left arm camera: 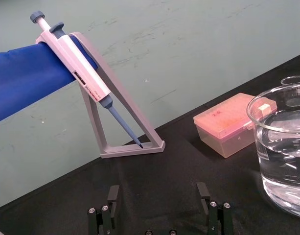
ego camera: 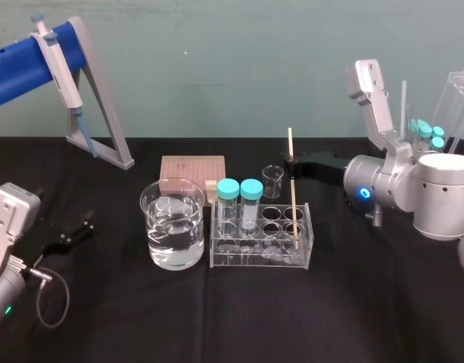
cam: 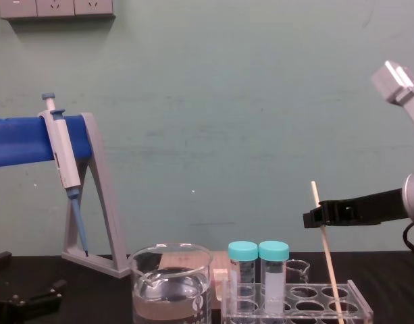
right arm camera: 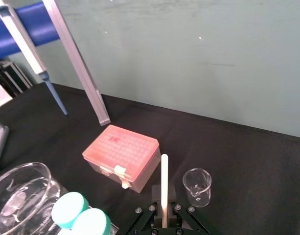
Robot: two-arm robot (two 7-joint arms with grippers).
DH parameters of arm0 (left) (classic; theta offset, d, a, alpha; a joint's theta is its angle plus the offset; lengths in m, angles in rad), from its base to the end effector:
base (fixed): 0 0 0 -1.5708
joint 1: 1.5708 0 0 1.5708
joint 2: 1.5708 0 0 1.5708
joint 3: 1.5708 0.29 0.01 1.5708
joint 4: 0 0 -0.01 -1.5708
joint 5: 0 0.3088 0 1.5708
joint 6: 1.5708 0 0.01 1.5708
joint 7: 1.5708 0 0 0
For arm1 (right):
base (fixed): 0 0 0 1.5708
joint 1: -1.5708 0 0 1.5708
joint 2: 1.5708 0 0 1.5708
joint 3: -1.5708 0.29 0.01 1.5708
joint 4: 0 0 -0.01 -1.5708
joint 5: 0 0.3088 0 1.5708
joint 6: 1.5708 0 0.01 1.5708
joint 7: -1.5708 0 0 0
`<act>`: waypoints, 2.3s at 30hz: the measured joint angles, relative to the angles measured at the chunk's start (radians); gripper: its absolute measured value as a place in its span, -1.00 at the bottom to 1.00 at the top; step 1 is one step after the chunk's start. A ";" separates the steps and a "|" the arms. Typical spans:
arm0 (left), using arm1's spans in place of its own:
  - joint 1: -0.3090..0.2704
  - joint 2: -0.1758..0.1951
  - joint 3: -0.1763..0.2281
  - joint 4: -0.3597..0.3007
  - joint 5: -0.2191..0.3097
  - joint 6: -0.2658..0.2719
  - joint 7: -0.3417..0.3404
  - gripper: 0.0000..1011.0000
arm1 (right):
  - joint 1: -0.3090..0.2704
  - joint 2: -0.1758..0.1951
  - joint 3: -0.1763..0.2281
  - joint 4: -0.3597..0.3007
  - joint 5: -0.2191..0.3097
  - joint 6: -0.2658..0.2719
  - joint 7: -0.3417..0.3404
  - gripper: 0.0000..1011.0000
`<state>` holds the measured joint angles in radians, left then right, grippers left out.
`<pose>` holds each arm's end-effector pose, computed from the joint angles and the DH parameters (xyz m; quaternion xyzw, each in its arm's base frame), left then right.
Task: Hold the thermometer with one hand and immerse one end into the beaker, then reinsert it into the test tube rack.
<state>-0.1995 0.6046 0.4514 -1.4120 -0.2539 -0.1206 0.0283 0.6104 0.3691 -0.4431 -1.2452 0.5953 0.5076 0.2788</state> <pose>0.3581 0.0826 -0.3023 0.1414 -0.1325 0.5799 0.7913 0.4700 -0.0213 -0.1910 -0.1157 0.1520 -0.4735 0.8599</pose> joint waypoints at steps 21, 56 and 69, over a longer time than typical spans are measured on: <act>0.000 0.000 0.000 0.000 0.000 0.000 0.000 0.99 | -0.080 0.066 0.051 -0.112 0.062 -0.113 0.072 -0.89; 0.000 0.000 0.000 0.000 0.000 0.000 0.000 0.99 | -0.040 0.146 0.074 -0.276 0.105 -0.166 0.104 -0.89; 0.000 0.000 0.000 0.000 0.000 0.000 0.000 0.99 | 0.043 0.134 0.015 -0.337 0.145 -0.100 0.113 -0.89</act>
<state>-0.1996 0.6047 0.4514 -1.4120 -0.2539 -0.1206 0.0283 0.6539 0.5035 -0.4276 -1.5818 0.7403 0.4073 0.3922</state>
